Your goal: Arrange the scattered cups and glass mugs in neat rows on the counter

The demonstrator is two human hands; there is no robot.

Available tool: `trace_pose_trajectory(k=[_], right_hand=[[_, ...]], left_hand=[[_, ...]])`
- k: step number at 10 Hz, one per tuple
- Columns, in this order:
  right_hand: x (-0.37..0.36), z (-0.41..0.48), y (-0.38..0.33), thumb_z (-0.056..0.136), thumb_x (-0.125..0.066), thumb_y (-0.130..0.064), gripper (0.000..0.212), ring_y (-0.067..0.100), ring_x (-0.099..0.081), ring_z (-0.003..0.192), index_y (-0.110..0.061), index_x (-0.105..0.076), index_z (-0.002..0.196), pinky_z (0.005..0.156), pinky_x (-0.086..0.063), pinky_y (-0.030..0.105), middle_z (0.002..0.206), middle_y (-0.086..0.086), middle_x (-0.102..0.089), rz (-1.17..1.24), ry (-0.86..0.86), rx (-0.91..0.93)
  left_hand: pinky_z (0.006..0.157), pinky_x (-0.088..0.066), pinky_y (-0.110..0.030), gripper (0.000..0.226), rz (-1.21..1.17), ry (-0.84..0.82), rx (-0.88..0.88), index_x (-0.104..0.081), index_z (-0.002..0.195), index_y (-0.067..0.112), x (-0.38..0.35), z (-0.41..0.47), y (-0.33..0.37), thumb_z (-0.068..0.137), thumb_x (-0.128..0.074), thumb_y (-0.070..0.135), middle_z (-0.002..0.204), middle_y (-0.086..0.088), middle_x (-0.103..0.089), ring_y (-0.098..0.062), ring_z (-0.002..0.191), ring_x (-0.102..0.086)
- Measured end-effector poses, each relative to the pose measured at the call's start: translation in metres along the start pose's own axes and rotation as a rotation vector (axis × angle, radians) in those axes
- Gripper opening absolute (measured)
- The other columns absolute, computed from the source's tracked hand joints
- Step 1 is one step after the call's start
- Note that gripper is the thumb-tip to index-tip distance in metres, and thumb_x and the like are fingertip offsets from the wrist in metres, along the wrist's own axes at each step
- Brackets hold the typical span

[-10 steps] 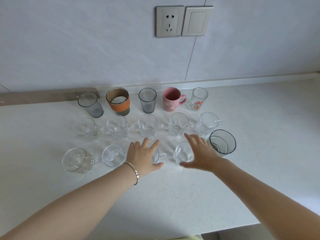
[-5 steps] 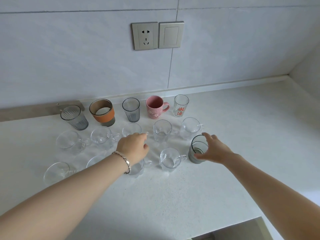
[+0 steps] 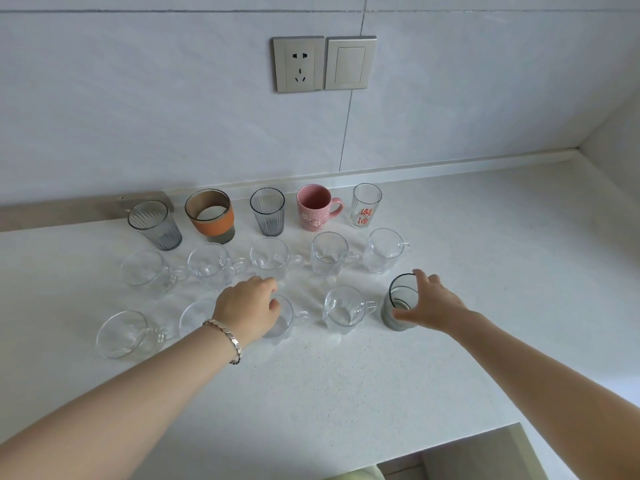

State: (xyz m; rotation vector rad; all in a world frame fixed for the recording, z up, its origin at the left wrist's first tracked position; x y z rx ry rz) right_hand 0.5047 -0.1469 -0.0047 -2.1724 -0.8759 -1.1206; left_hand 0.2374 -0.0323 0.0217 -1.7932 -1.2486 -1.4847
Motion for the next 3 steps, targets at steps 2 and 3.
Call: trace_pose_trajectory(k=[2,3], right_hand=[[0.003,-0.011,-0.012,0.075,-0.066,-0.055,0.099,0.032,-0.032,0.135,-0.016,-0.013,0.149,0.108,-0.033,0.041,0.149,0.011,-0.029,-0.043,0.066,-0.035],[0.006,-0.026,-0.041,0.086,-0.06,-0.043,0.068,0.029,-0.039,0.131,-0.016,-0.034,0.143,0.106,-0.034,0.039,0.143,0.01,-0.04,0.008,0.266,0.072]], left_hand=[[0.085,-0.046,-0.034,0.031,-0.033,0.01,-0.005,-0.057,0.117,0.014,0.002,-0.017,-0.021,0.09,-0.045,0.025,0.116,-0.005,-0.063,-0.028,0.105,-0.061],[0.084,-0.048,-0.035,0.029,-0.045,0.025,-0.001,-0.058,0.113,0.013,0.006,-0.03,-0.042,0.089,-0.045,0.024,0.111,-0.005,-0.063,-0.028,0.103,-0.06]])
Point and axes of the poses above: each hand's wrist, its own z-axis towards the middle knuckle, its own x-axis out of the back of the hand, y = z × x, the point moved 2 cm from there along z, towards the middle knuckle
